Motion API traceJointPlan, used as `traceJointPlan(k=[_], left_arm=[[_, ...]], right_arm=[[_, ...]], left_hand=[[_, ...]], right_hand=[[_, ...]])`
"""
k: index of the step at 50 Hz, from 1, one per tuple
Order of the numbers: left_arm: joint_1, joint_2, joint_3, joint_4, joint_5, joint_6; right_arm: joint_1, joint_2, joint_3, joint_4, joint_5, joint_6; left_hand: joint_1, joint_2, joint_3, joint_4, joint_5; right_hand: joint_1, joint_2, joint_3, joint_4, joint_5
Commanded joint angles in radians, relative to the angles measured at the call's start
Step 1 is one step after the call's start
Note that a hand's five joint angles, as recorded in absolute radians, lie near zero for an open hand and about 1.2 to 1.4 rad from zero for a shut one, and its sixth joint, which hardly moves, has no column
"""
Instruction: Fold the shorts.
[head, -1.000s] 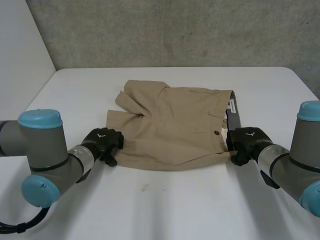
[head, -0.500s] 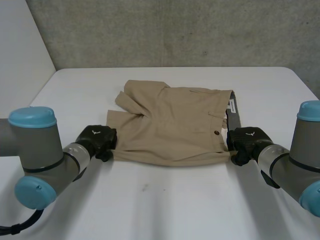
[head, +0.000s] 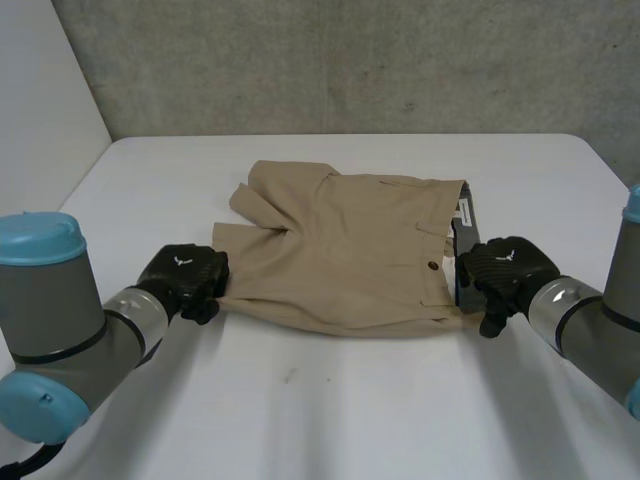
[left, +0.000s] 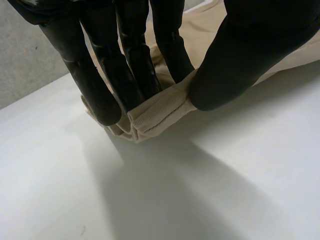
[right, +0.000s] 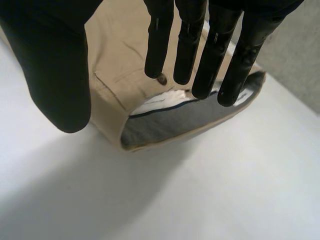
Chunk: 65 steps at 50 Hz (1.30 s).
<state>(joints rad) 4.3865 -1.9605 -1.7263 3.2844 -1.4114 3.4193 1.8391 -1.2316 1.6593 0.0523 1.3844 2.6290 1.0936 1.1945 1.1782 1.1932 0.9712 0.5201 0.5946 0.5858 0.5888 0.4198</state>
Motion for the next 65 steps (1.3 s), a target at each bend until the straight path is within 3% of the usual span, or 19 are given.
traceJointPlan(k=[1, 10, 21, 34, 46, 59, 61, 65], left_arm=[[0.001, -0.001, 0.001, 0.012, 0.0, 0.0], [0.015, -0.005, 0.002, 0.027, 0.0, -0.002], [0.015, -0.005, 0.001, 0.031, 0.002, -0.003], [0.002, -0.006, -0.001, 0.031, 0.002, -0.003], [0.001, -0.005, -0.004, 0.029, 0.002, -0.003], [0.01, -0.005, -0.001, 0.031, 0.0, -0.003], [0.01, -0.005, 0.001, 0.031, 0.0, -0.003], [0.005, 0.0, 0.002, 0.029, 0.0, -0.002]], right_arm=[[0.0, -0.055, 0.057, -0.006, -0.056, -0.181], [0.009, -0.051, 0.117, -0.083, -0.107, -0.216], [0.011, 0.104, 0.088, -0.216, -0.097, -0.153], [0.054, 0.092, 0.03, -0.209, -0.097, 0.037], [0.069, 0.147, 0.028, -0.204, -0.093, 0.042], [0.062, 0.156, 0.019, -0.203, -0.064, -0.032], [0.06, 0.155, 0.019, -0.201, -0.048, -0.038], [0.058, 0.132, 0.016, -0.203, -0.03, -0.041]], left_hand=[[0.303, 0.202, 0.218, 0.203, 0.251], [0.303, 0.202, 0.218, 0.203, 0.251], [0.303, 0.202, 0.218, 0.203, 0.251], [0.303, 0.202, 0.218, 0.203, 0.251], [0.303, 0.202, 0.218, 0.203, 0.251], [0.303, 0.202, 0.218, 0.203, 0.251], [0.303, 0.202, 0.218, 0.203, 0.251], [0.303, 0.202, 0.218, 0.203, 0.251]], right_hand=[[0.114, 0.039, 0.048, 0.045, 0.04], [0.123, 0.048, 0.057, 0.054, 0.049], [0.152, 0.077, 0.086, 0.083, 0.078], [0.149, 0.075, 0.083, 0.08, 0.075], [0.178, 0.104, 0.113, 0.11, 0.104], [0.487, 0.412, 0.421, 0.418, 0.412], [0.811, 0.736, 0.745, 0.742, 0.736], [0.876, 0.802, 0.81, 0.808, 0.802]])
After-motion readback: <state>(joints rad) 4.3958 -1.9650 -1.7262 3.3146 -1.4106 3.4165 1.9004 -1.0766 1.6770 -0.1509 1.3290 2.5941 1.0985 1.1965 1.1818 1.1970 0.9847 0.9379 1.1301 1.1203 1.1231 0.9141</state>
